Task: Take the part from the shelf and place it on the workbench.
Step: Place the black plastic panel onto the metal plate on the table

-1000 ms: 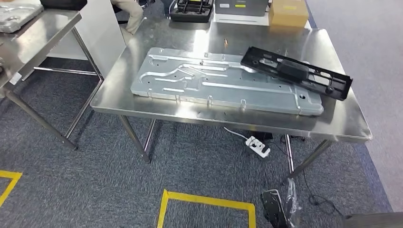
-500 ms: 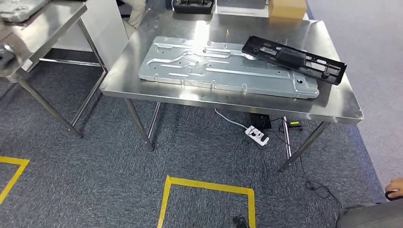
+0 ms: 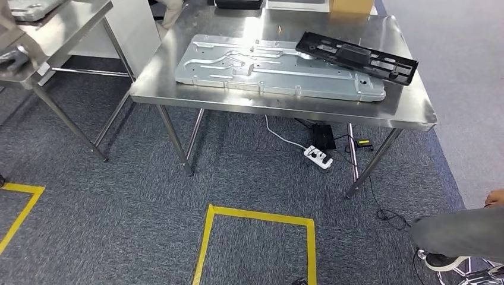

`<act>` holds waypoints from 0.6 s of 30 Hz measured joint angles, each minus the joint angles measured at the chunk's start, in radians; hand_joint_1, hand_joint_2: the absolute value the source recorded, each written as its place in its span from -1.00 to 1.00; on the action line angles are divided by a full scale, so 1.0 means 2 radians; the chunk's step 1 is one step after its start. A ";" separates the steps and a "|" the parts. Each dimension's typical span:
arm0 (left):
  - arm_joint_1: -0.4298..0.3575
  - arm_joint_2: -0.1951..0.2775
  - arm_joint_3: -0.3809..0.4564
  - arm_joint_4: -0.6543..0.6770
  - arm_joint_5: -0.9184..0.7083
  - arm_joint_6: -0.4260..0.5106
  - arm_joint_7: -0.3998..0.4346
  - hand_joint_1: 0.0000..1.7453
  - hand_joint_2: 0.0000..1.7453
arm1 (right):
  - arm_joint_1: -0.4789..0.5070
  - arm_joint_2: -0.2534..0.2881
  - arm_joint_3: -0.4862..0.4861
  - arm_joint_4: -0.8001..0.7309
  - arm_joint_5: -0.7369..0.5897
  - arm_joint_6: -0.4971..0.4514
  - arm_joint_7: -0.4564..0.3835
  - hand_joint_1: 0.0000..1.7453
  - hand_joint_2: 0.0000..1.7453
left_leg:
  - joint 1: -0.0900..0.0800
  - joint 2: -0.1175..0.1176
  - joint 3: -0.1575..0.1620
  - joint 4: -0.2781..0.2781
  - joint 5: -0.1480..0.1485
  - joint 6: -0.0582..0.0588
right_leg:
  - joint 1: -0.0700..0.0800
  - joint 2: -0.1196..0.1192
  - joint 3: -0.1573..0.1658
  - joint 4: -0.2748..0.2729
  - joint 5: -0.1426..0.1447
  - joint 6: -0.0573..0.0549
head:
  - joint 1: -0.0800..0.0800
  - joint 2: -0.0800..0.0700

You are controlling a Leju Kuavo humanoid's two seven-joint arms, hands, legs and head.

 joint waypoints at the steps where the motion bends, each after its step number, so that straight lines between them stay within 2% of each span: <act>1: 0.001 0.000 0.000 0.000 0.000 0.000 0.000 -1.00 -1.00 | 0.000 0.001 0.000 0.002 0.000 0.000 0.000 -1.00 1.00 | 0.001 -0.001 -0.005 0.015 -0.020 -0.003 | -0.001 -0.001 -0.006 -0.001 0.006 -0.004 | 0.000 0.000; 3: 0.001 0.001 0.001 0.000 0.000 0.000 0.000 -1.00 -1.00 | -0.001 0.001 0.001 0.004 0.001 0.000 0.000 -1.00 1.00 | 0.004 -0.001 -0.018 0.071 -0.073 -0.009 | 0.000 -0.001 -0.021 0.000 0.019 -0.008 | -0.002 0.000; 4: 0.001 0.001 0.001 0.000 0.000 -0.001 0.000 -1.00 -1.00 | -0.001 0.002 0.001 0.005 0.001 0.000 0.000 -1.00 1.00 | 0.006 -0.001 -0.021 0.100 -0.089 -0.012 | 0.000 -0.001 -0.029 0.001 0.025 -0.008 | -0.002 0.000; 5: 0.001 0.001 0.001 0.000 0.000 -0.001 0.000 -1.00 -1.00 | -0.001 0.002 0.001 0.006 0.001 0.000 0.000 -1.00 1.00 | 0.007 -0.001 -0.021 0.122 -0.093 -0.013 | 0.000 -0.002 -0.037 0.002 0.031 -0.007 | -0.002 0.000; 6: 0.001 0.001 0.001 0.000 0.000 -0.001 0.000 -1.00 -1.00 | -0.001 0.002 0.001 0.007 0.001 0.000 0.000 -1.00 1.00 | 0.008 -0.001 -0.013 0.130 -0.086 -0.014 | 0.000 -0.002 -0.046 0.003 0.037 -0.006 | -0.002 0.000; 7: 0.001 0.001 0.001 0.000 0.000 -0.001 0.000 -1.00 -1.00 | -0.001 0.002 0.001 0.008 0.002 0.000 0.000 -1.00 1.00 | 0.009 -0.002 0.003 0.120 -0.072 -0.014 | 0.000 -0.002 -0.054 0.005 0.043 -0.005 | -0.002 0.000; 8: 0.001 0.001 0.001 0.000 0.000 -0.001 0.000 -1.00 -1.00 | -0.002 0.002 0.001 0.008 0.002 0.000 0.000 -1.00 1.00 | 0.009 -0.002 0.028 0.093 -0.060 -0.013 | 0.000 -0.002 -0.063 0.007 0.048 -0.004 | -0.002 0.000; 9: -0.001 0.001 0.001 0.000 0.000 -0.001 0.000 -1.00 -1.00 | -0.002 0.002 0.001 0.009 0.002 0.000 0.000 -1.00 1.00 | 0.009 -0.002 0.057 0.056 -0.057 -0.012 | 0.000 -0.002 -0.069 0.009 0.053 -0.002 | -0.003 0.000; 10: -0.002 0.001 0.001 0.000 0.000 -0.001 0.000 -1.00 -1.00 | -0.002 0.002 0.001 0.010 0.002 0.000 0.000 -1.00 1.00 | 0.008 -0.003 0.084 0.017 -0.062 -0.009 | 0.001 -0.002 -0.074 0.011 0.058 0.001 | -0.002 0.000; 11: -0.003 0.001 0.001 0.000 0.000 -0.001 0.000 -1.00 -1.00 | -0.003 0.002 0.001 0.010 0.002 0.000 0.000 -1.00 1.00 | 0.007 -0.004 0.102 -0.012 -0.069 -0.006 | 0.000 -0.002 -0.077 0.010 0.063 0.004 | -0.002 0.000; 12: -0.004 0.001 0.001 0.000 0.000 -0.001 0.000 -1.00 -1.00 | -0.003 0.003 0.001 0.011 0.002 0.000 0.000 -1.00 1.00 | 0.004 -0.004 0.109 -0.029 -0.075 -0.002 | 0.000 -0.002 -0.079 0.008 0.068 0.008 | -0.002 0.000; 14: -0.004 0.001 0.002 0.000 0.000 -0.001 0.000 -1.00 -1.00 | -0.003 0.003 0.001 0.013 0.002 0.000 0.000 -1.00 1.00 | 0.003 -0.003 0.103 -0.037 -0.067 0.007 | -0.002 -0.002 -0.081 0.005 0.076 0.015 | -0.002 0.000; 15: -0.003 0.001 0.002 0.000 0.000 -0.001 0.000 -1.00 -1.00 | -0.003 0.003 0.002 0.014 0.002 0.000 0.000 -1.00 1.00 | 0.003 -0.002 0.099 -0.039 -0.061 0.012 | -0.003 -0.001 -0.084 0.009 0.069 0.017 | -0.002 0.000; 16: -0.002 0.001 0.002 0.000 0.000 -0.001 0.000 -1.00 -1.00 | -0.002 0.003 0.002 0.015 0.002 0.000 0.000 -1.00 1.00 | 0.003 -0.001 0.093 -0.041 -0.053 0.018 | -0.003 0.000 -0.088 0.021 0.051 0.018 | -0.001 0.000; 18: -0.002 0.002 0.002 0.000 0.000 -0.001 0.000 -1.00 -1.00 | -0.003 0.003 0.003 0.016 0.002 0.000 0.000 -1.00 1.00 | 0.002 0.001 0.079 -0.042 -0.040 0.025 | -0.003 0.002 -0.101 0.074 -0.005 0.018 | 0.001 0.000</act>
